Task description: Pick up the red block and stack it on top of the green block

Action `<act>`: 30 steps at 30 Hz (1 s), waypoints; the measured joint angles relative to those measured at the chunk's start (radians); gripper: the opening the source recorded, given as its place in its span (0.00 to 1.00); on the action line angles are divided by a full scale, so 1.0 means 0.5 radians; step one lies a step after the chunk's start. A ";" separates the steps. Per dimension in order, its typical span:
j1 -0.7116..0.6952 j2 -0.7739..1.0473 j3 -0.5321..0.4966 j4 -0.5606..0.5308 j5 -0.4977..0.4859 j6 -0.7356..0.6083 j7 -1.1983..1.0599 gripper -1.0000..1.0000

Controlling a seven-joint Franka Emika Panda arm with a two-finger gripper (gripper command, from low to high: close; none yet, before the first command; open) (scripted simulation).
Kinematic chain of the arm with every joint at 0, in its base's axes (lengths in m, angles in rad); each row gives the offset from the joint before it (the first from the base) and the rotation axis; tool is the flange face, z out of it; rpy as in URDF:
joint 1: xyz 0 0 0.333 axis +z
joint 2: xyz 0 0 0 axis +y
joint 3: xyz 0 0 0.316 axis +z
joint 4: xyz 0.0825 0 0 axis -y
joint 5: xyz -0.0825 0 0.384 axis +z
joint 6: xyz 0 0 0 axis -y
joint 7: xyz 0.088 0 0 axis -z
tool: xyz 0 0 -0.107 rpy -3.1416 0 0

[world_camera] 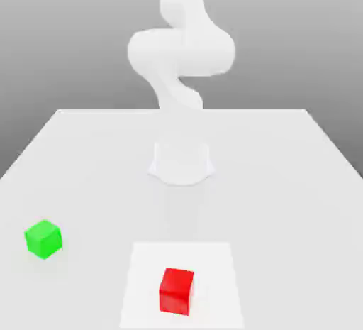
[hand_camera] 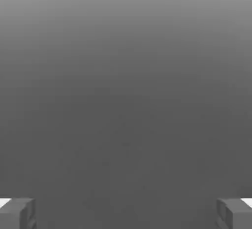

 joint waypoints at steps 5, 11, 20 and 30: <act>-0.043 0.375 0.035 -0.108 -0.021 0.166 0.084 0.50; -0.079 0.811 0.060 -0.233 -0.047 0.358 0.184 0.50; -0.103 1.462 0.065 -0.421 -0.051 0.647 0.307 0.50; -0.077 2.087 0.035 -0.436 -0.060 1.077 0.361 0.00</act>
